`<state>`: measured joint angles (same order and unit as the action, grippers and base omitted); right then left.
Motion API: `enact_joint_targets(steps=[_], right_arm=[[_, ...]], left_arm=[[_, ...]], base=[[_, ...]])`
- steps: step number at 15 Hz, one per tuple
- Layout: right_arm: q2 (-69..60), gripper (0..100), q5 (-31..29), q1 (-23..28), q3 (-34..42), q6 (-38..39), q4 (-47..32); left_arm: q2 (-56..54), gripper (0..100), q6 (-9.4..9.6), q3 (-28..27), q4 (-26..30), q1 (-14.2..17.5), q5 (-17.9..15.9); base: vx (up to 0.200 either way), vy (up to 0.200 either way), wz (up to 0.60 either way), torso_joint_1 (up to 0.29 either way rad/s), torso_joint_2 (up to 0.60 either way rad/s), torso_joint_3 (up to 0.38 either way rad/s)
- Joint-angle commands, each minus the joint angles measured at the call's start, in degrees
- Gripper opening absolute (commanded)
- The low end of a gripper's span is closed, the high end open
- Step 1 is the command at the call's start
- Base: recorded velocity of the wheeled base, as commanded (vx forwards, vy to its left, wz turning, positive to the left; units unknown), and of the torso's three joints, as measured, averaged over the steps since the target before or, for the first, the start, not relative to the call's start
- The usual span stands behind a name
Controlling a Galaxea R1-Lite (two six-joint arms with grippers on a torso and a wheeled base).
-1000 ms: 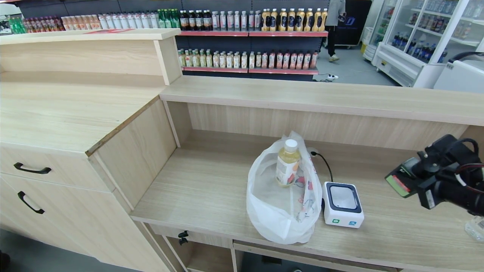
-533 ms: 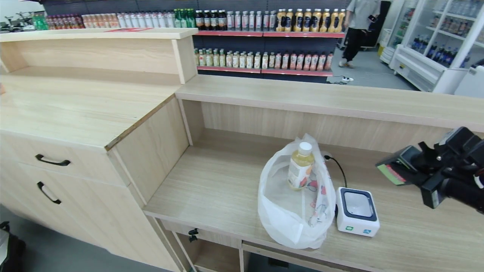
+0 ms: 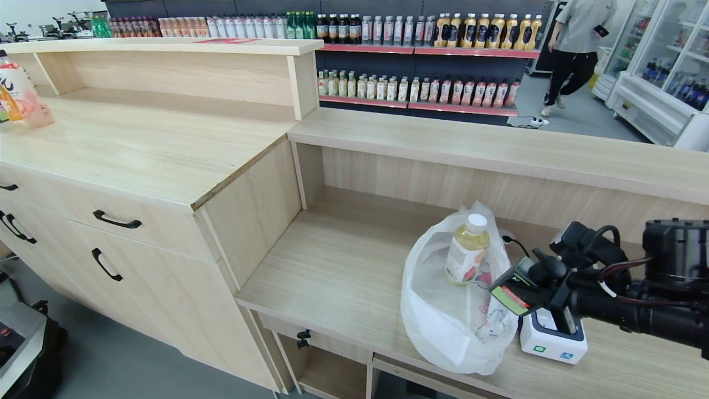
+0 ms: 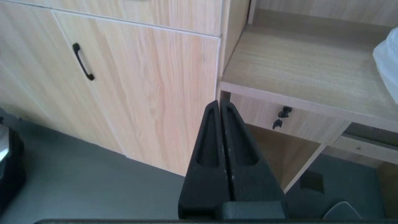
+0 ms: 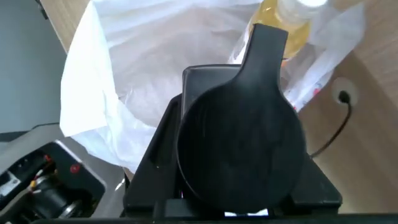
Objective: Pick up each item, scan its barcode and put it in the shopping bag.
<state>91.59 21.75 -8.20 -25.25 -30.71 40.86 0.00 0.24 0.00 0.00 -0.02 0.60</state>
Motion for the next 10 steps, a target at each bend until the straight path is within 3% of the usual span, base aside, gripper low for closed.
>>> enact_joint_targets(steps=[1, 2, 5, 10], right_arm=[[9.7, 0, 4.1, -0.2, -0.9, 2.9, 3.7], [13.8, 0, 7.3, -0.2, -2.0, 3.8, 6.8], [21.5, 0, 7.6, -0.3, -3.4, 4.0, 13.8], [24.5, 0, 8.2, -5.1, -4.5, 5.8, 16.3]], left_arm=[[0.0, 0, 0.02, 0.0, 0.0, 0.0, 0.0], [0.0, 0, 0.02, 0.0, 0.0, 0.0, 0.0], [0.0, 0, 0.02, 0.0, 0.0, 0.0, 0.0], [0.0, 0, 0.02, 0.0, 0.0, 0.0, 0.0]], base=[[0.000, 0.000, 0.00, 0.000, 0.00, 0.000], [0.000, 0.000, 0.00, 0.000, 0.00, 0.000], [0.000, 0.000, 0.00, 0.000, 0.00, 0.000], [0.000, 0.000, 0.00, 0.000, 0.00, 0.000]])
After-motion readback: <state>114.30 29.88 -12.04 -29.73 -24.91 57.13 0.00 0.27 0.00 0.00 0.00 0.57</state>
